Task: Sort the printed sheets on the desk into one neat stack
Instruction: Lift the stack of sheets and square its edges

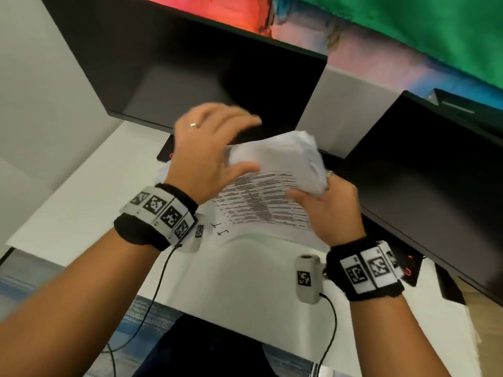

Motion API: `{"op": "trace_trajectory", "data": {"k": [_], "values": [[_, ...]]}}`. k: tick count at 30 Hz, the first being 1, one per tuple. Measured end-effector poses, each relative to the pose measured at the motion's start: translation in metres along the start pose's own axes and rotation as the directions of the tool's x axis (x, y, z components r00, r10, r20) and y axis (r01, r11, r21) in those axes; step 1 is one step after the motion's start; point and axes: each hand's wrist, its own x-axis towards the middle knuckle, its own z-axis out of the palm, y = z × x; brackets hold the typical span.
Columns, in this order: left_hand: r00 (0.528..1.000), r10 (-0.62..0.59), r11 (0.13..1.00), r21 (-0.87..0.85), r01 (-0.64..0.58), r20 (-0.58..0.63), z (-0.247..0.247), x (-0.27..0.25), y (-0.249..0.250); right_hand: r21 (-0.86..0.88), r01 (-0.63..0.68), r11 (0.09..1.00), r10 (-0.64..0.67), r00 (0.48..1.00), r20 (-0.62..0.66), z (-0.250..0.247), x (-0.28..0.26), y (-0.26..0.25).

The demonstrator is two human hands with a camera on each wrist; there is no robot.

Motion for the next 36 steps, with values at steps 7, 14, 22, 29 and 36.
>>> {"op": "trace_trajectory", "data": {"k": [7,14,22,29,36], "values": [[0.677,-0.644,0.396,-0.601,0.694,0.357,0.027,-0.075,-0.068,0.539,-0.121,0.834,0.142,0.99,0.003,-0.006,-0.004,0.044],[0.643,-0.556,0.418,-0.491,0.764,0.527,0.053,-0.071,-0.054,0.526,-0.16,0.836,0.209,0.977,-0.035,0.0,-0.011,0.072],[0.681,-0.631,0.49,-0.488,0.722,0.373,0.091,-0.118,-0.027,0.563,-0.217,0.798,0.391,0.896,-0.209,0.03,-0.049,0.102],[0.67,-0.621,0.495,-0.459,0.738,0.406,0.086,-0.114,-0.035,0.532,-0.199,0.823,0.349,0.916,-0.198,0.019,-0.05,0.106],[0.772,-0.525,0.563,-0.535,0.63,0.357,0.073,-0.108,-0.031,0.525,-0.132,0.841,0.267,0.944,-0.191,0.014,-0.052,0.102]]}}
